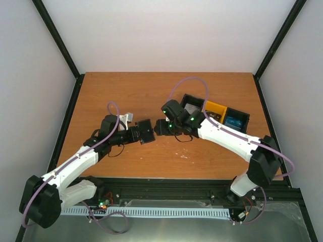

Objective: Put the credit cards into the card holder
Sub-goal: Open the card holder at the center of the board, then turn over the card slot at the center of the board.

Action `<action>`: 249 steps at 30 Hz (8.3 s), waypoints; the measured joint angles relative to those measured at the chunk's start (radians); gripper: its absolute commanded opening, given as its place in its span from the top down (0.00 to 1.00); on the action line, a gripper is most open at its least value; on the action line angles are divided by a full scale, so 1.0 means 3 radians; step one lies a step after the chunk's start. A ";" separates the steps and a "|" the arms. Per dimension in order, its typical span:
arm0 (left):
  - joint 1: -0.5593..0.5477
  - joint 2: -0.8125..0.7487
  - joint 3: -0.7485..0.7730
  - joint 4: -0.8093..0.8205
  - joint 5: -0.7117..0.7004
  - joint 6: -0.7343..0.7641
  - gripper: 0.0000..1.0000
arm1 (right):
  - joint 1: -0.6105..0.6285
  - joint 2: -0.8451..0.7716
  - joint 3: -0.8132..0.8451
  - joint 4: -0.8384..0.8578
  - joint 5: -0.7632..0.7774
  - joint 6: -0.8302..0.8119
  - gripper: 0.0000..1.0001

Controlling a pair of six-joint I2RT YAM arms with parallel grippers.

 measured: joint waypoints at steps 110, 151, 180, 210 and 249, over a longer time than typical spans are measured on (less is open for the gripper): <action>0.0015 0.1876 0.0111 0.0848 0.0809 0.0188 0.75 | -0.0173 0.0717 -0.0481 0.0074 -0.0006 0.0108 0.72; -0.0043 0.2436 0.0409 0.1095 0.1247 0.0156 0.63 | -0.0239 0.0258 -0.1003 0.0526 0.0046 0.0306 0.72; -0.0659 0.2794 0.1141 0.0909 0.1420 0.0573 0.54 | -0.0397 -0.1240 -0.1462 0.0154 0.1172 0.0926 0.69; -0.0284 0.1592 0.0432 0.0587 0.0628 0.0805 0.81 | -0.0211 0.0033 -0.0750 0.0805 0.0060 0.0211 0.83; -0.0291 0.2084 0.0493 0.0271 0.0093 0.0409 0.90 | -0.0043 0.1169 -0.0058 -0.0328 0.0711 0.0048 0.62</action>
